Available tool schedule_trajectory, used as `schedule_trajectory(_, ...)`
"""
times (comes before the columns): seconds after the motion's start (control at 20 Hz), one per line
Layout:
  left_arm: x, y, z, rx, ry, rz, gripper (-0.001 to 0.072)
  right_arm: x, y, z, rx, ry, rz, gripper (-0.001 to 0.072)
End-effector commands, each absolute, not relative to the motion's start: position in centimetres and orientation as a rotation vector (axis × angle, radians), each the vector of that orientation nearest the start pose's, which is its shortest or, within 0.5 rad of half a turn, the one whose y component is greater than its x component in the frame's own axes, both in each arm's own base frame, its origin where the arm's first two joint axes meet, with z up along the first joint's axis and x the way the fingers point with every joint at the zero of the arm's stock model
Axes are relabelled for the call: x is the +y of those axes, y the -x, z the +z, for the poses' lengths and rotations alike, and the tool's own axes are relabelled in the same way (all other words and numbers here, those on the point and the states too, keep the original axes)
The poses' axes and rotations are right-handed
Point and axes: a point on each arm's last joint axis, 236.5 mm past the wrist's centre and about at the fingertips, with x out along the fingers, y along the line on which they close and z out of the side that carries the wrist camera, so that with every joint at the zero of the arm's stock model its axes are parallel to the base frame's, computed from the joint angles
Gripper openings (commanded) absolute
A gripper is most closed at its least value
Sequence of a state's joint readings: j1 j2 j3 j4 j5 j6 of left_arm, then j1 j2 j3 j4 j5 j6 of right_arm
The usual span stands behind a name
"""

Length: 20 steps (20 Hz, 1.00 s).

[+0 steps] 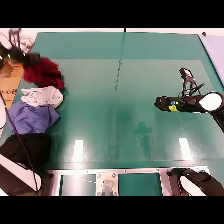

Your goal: Fold the shirts.

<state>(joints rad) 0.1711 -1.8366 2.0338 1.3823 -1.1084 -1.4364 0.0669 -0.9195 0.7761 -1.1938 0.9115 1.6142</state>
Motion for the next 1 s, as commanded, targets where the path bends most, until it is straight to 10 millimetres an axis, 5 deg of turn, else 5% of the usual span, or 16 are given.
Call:
schedule_trajectory(0.0, -2.7, -57.0, 19.8, 0.722, 0.159, -0.226, 0.0019, 9.1, -32.4, 2.4, 1.087, -0.369, 0.187, 0.0047)
schedule_trajectory(0.15, -12.5, -51.2, 23.6, 0.749, 0.103, -0.436, 0.0020, 8.4, -31.6, 2.1, 1.131, -0.376, 0.173, 0.0045)
schedule_trajectory(0.25, -19.0, -46.8, 23.1, 0.822, 0.087, -0.584, 0.0020, 7.4, -31.3, 2.2, 1.152, -0.394, 0.149, 0.0045)
schedule_trajectory(0.45, -28.7, -40.5, 18.2, 0.992, 0.027, -0.764, 0.0020, 5.3, -31.5, 2.9, 1.154, -0.431, 0.097, 0.0045)
schedule_trajectory(0.6, -34.2, -36.3, 13.0, 1.086, -0.003, -0.856, 0.0024, 5.0, -31.5, 2.8, 1.154, -0.436, 0.089, 0.0052)
schedule_trajectory(0.65, -35.7, -34.6, 11.2, 1.129, 0.002, -0.887, 0.0078, 5.0, -31.4, 2.8, 1.155, -0.436, 0.089, 0.0104)
schedule_trajectory(0.7, -36.5, -32.9, 9.5, 1.180, 0.003, -0.907, 0.0473, 5.0, -31.4, 2.8, 1.155, -0.437, 0.090, 0.0254)
schedule_trajectory(0.75, -36.5, -31.8, 8.4, 1.234, 0.014, -0.895, 0.0622, 5.0, -31.4, 2.8, 1.155, -0.437, 0.090, 0.0380)
schedule_trajectory(0.85, -34.6, -31.8, 8.0, 1.284, -0.005, -0.863, 0.0623, 5.1, -31.0, 2.7, 1.176, -0.433, 0.094, 0.0501)
schedule_trajectory(0.95, -30.3, -33.7, 8.6, 1.303, -0.011, -0.777, 0.0623, 5.6, -29.4, 1.8, 1.247, -0.436, 0.107, 0.0502)
